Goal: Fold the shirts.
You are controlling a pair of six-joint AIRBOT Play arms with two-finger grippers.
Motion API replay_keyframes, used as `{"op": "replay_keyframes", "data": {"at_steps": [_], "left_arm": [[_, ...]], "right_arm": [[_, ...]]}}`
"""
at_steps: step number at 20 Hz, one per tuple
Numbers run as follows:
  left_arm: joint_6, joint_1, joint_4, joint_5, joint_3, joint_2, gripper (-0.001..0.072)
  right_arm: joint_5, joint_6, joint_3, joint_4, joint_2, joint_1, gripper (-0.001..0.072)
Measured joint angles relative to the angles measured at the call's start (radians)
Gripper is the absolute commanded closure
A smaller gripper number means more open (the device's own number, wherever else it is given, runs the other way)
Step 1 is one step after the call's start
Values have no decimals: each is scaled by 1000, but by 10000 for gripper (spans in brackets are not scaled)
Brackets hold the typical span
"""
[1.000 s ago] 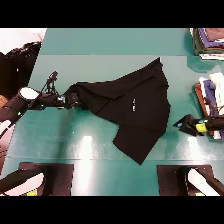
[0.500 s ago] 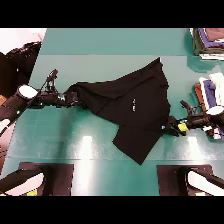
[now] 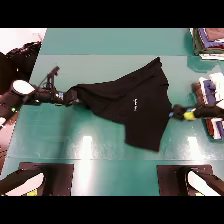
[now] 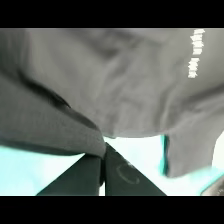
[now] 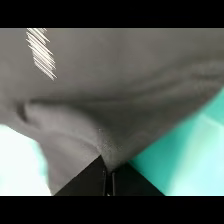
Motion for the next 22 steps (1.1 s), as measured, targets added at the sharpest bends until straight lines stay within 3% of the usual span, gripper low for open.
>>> {"op": "replay_keyframes", "data": {"at_steps": [5,12,18,22], "left_arm": [[1,76,-3,-76,327,123,680],[2,177,-3,-108,928,210,680],[-21,190,10,-67,1169,269,680],[-70,191,14,-39,1205,316,681]], "right_arm": [[-13,-1,427,6,121,-128,696],[-5,3,989,9,154,-288,696],[54,4,1242,4,164,-413,697],[72,5,1245,1,212,-490,698]]}}
